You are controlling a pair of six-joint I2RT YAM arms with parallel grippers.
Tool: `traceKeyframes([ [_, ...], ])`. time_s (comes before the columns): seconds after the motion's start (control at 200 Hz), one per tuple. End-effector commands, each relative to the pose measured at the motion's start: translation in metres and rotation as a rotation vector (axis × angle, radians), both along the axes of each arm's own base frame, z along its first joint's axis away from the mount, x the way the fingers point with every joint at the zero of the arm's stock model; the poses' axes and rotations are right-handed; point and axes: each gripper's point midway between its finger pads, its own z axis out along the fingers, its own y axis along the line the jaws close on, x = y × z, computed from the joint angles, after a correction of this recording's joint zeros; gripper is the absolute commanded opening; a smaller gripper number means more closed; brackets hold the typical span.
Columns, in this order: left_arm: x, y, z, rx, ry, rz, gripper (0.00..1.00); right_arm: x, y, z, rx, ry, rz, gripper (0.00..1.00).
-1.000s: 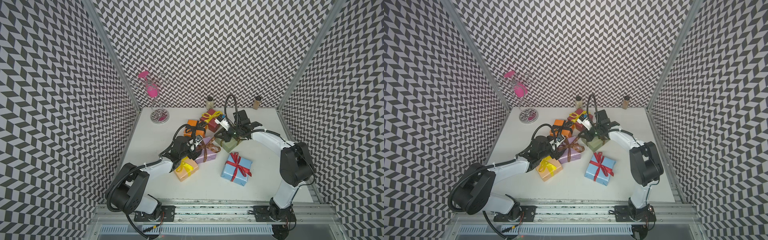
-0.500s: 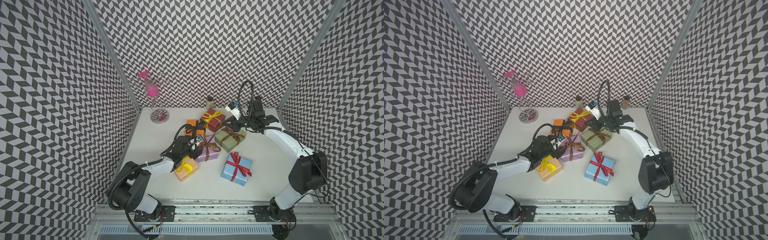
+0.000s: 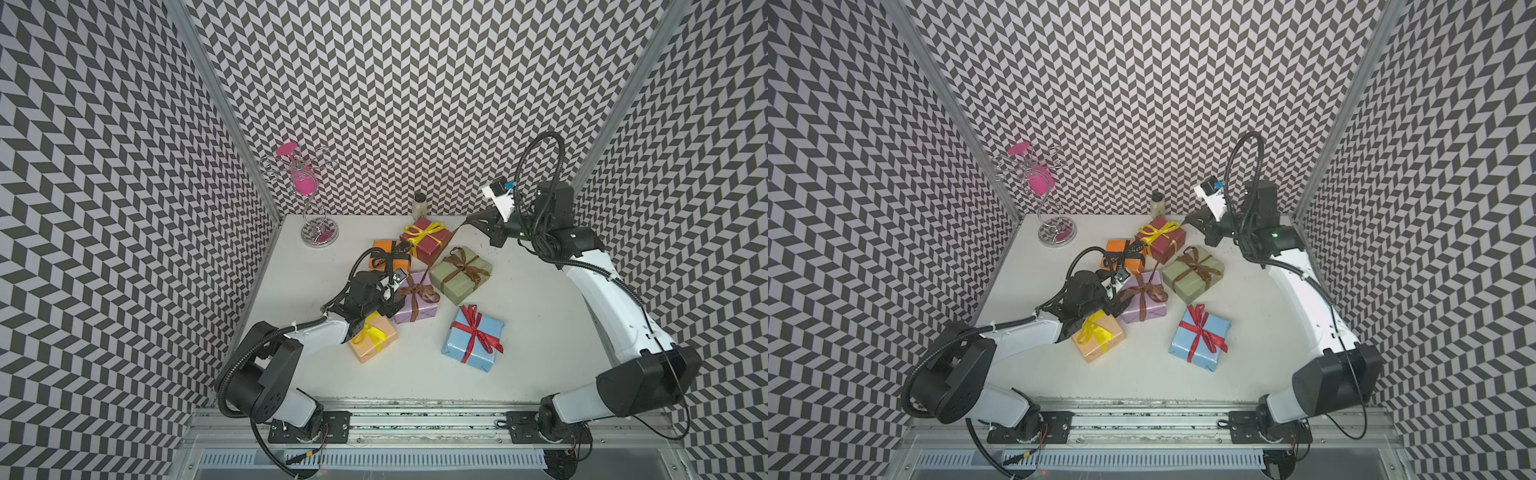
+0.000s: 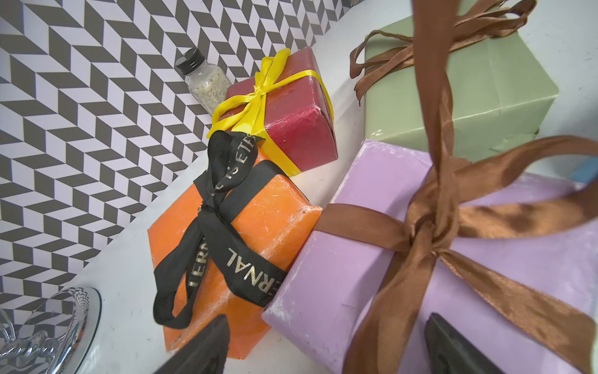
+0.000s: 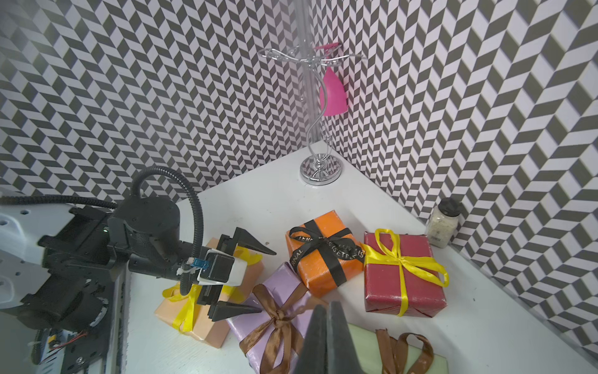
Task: Untie the ribbon bows on the gift boxes
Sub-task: Untie the ribbon from the gift box.
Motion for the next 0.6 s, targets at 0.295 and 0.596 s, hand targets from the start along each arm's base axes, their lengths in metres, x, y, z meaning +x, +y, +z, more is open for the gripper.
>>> traceKeyframes([
  [0.295, -0.008, -0.001, -0.013, 0.052, 0.06, -0.028, 0.95, 0.024, -0.016, -0.017, 0.005, 0.024, -0.089, 0.05],
  [0.596, -0.007, 0.001, 0.022, -0.017, 0.044, -0.067, 0.95, 0.07, -0.048, -0.093, -0.282, 0.09, -0.358, 0.3],
])
